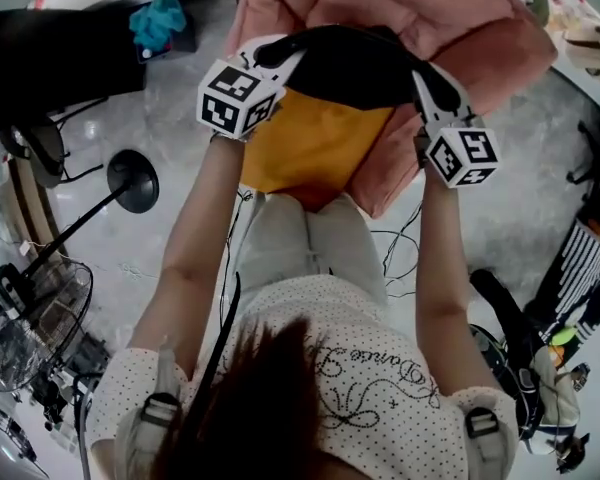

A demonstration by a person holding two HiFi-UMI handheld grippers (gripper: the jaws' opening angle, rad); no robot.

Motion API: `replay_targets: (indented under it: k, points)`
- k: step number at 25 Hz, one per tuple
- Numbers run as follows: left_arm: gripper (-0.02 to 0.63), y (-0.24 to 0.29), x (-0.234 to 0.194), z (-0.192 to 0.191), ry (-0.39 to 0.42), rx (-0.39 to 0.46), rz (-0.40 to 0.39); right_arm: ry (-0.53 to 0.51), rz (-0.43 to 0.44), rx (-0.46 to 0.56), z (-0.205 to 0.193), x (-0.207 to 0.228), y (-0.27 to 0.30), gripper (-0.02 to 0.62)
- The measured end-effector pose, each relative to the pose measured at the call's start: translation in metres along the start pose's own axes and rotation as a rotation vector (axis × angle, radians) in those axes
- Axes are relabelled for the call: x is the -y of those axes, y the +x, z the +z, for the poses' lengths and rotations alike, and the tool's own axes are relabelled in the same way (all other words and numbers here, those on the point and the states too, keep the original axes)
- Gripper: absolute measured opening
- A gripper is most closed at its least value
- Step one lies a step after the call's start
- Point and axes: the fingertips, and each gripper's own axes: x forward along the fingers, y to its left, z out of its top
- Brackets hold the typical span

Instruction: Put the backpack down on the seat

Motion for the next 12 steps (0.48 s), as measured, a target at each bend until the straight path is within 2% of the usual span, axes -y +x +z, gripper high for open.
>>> replay_targets:
  k: [3, 7, 12]
  points:
    - [0.028, 0.021, -0.014, -0.025, -0.003, -0.032, -0.007, 0.007, -0.014, -0.041, -0.026, 0.011, 0.018, 0.084]
    - [0.035, 0.042, -0.027, -0.051, 0.018, -0.048, -0.004, -0.085, -0.036, -0.089, -0.053, 0.018, 0.031, 0.084]
    - [0.044, 0.076, -0.028, -0.107, -0.01, -0.105, -0.032, -0.084, -0.063, -0.216, -0.12, 0.035, 0.042, 0.087]
